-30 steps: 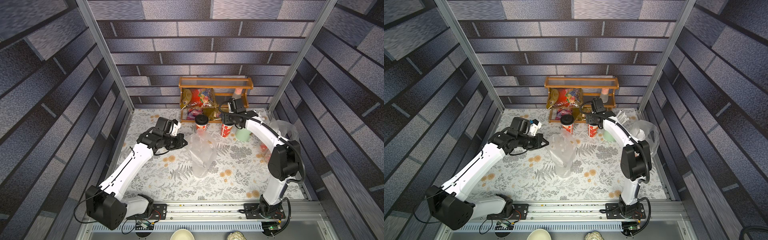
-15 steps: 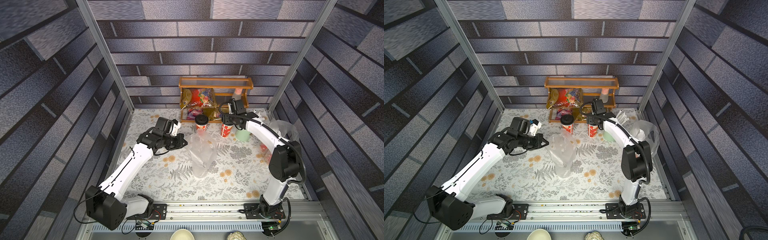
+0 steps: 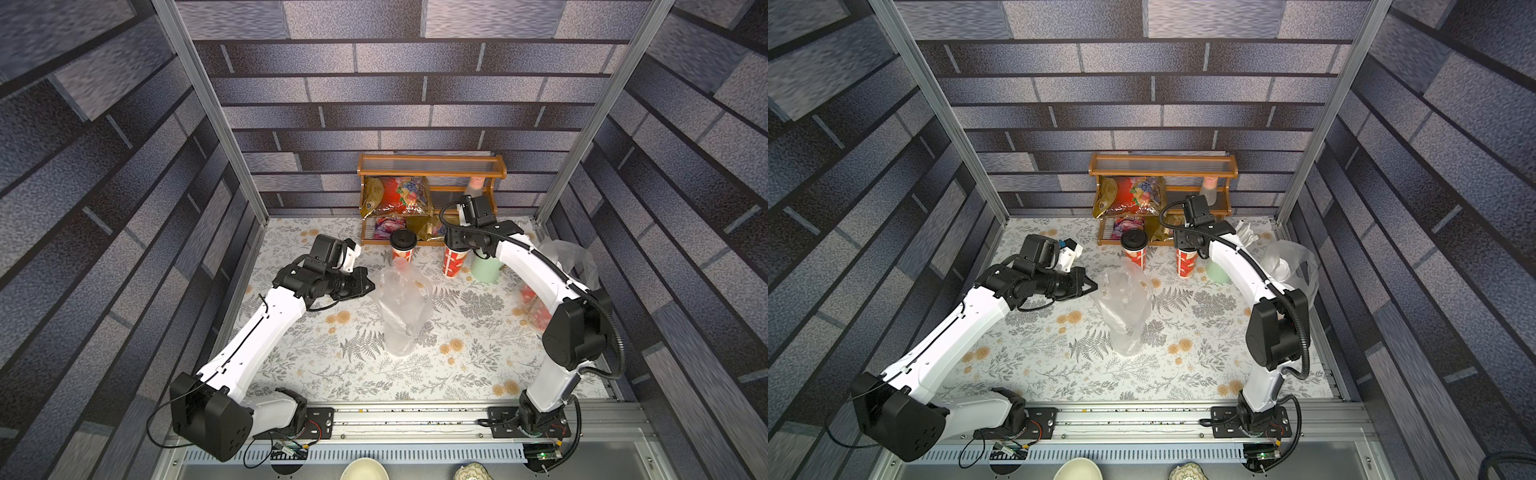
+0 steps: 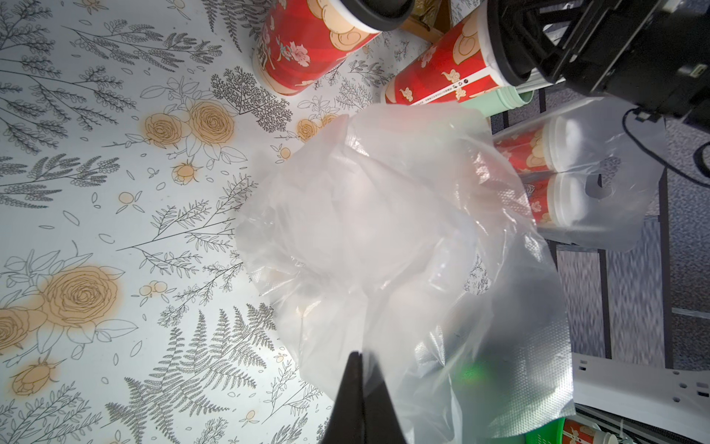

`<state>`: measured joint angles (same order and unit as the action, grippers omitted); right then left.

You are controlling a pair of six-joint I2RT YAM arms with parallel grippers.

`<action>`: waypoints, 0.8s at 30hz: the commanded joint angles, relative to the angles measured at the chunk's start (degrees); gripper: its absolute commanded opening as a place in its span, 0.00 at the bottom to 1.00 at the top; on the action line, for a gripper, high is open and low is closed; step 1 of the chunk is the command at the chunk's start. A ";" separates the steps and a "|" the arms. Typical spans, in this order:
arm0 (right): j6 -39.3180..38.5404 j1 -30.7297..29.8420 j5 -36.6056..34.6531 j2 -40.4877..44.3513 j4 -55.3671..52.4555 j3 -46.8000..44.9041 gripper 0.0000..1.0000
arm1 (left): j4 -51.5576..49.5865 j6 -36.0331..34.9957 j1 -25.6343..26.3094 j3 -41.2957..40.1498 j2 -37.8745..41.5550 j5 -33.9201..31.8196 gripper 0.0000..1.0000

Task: Pack milk tea into plastic carrier bags
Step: Pick up the milk tea cup at the center of the board.

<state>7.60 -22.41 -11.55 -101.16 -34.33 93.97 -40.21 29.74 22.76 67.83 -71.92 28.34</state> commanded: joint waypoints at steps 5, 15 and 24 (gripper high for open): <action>0.30 -2.34 -0.92 4.82 -8.48 7.02 0.61 | -0.09 0.84 -0.21 -1.29 1.64 0.84 0.00; 3.54 -8.68 -3.52 10.39 -23.51 19.56 0.61 | 0.03 0.83 -0.26 -1.41 1.77 0.59 0.00; 6.58 -14.36 -1.47 11.76 -31.41 30.93 0.62 | -1.26 -0.56 -0.88 -0.95 1.41 -0.21 0.00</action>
<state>12.01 -35.16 -13.56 -90.08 -61.65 121.54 -40.27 30.11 22.48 67.09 -71.50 28.29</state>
